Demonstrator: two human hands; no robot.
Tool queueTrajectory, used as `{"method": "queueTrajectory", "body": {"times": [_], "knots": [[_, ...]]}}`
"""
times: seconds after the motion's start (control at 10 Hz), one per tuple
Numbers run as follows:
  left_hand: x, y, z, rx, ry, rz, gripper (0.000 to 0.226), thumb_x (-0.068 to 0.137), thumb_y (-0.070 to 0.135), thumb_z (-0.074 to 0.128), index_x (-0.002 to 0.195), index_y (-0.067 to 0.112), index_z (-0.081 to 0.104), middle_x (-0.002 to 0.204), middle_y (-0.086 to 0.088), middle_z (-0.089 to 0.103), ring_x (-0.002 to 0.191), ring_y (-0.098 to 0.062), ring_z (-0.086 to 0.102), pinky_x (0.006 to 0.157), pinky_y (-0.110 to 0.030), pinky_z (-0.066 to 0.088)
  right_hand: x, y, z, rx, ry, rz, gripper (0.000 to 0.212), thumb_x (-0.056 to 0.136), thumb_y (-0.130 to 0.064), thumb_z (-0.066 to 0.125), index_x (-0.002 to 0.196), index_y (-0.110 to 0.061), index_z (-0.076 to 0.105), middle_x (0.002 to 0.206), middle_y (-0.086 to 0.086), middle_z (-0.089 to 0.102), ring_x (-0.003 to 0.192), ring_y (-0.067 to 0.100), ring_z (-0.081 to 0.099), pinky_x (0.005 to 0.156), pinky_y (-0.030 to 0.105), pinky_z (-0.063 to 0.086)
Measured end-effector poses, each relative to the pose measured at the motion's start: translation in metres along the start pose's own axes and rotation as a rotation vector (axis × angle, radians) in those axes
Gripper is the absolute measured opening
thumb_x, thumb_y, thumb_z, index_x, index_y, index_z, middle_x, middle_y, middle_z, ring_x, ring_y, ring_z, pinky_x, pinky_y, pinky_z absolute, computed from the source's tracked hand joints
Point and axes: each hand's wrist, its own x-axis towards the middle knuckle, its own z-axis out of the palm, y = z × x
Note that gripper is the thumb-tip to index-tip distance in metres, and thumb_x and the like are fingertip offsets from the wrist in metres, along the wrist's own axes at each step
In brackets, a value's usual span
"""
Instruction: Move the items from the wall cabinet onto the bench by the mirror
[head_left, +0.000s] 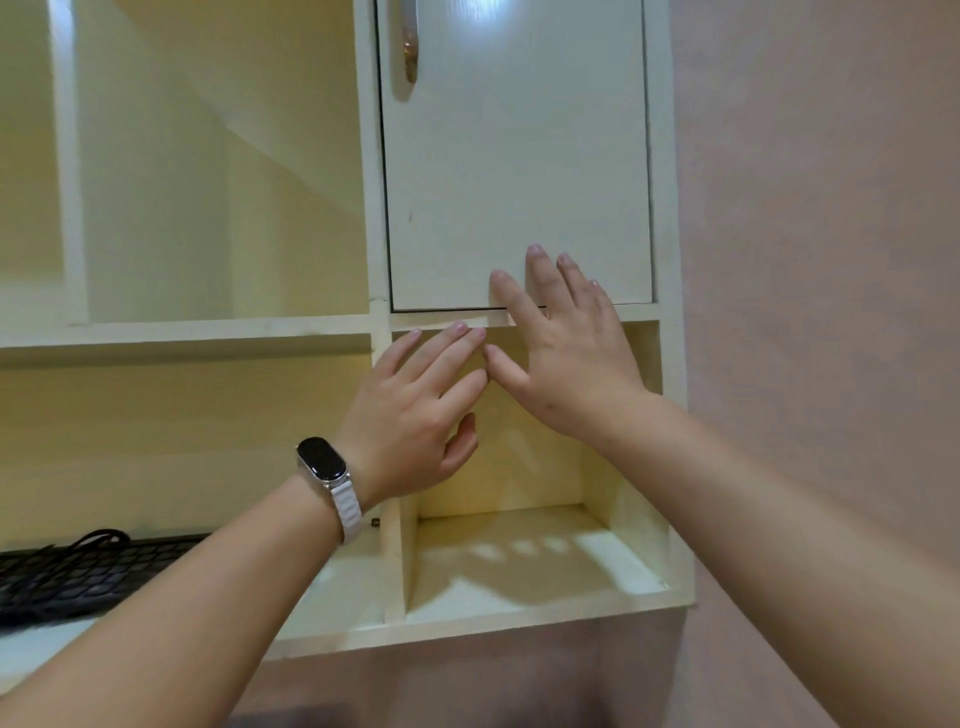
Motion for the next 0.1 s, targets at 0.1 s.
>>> {"method": "queueTrajectory", "body": {"times": [0.1], "knots": [[-0.0094, 0.0012, 0.0002, -0.027, 0.085, -0.116, 0.041, 0.082, 0.029, 0.060, 0.117, 0.011, 0.067, 0.139, -0.014, 0.055, 0.134, -0.030, 0.047, 0.109, -0.049, 0.033, -0.0171, -0.0067, 0.0042, 0.046, 0.077, 0.020, 0.065, 0.092, -0.056, 0.043, 0.150, -0.027, 0.034, 0.162, 0.008, 0.022, 0.147, 0.031, 0.019, 0.118, 0.048, 0.016]]}}
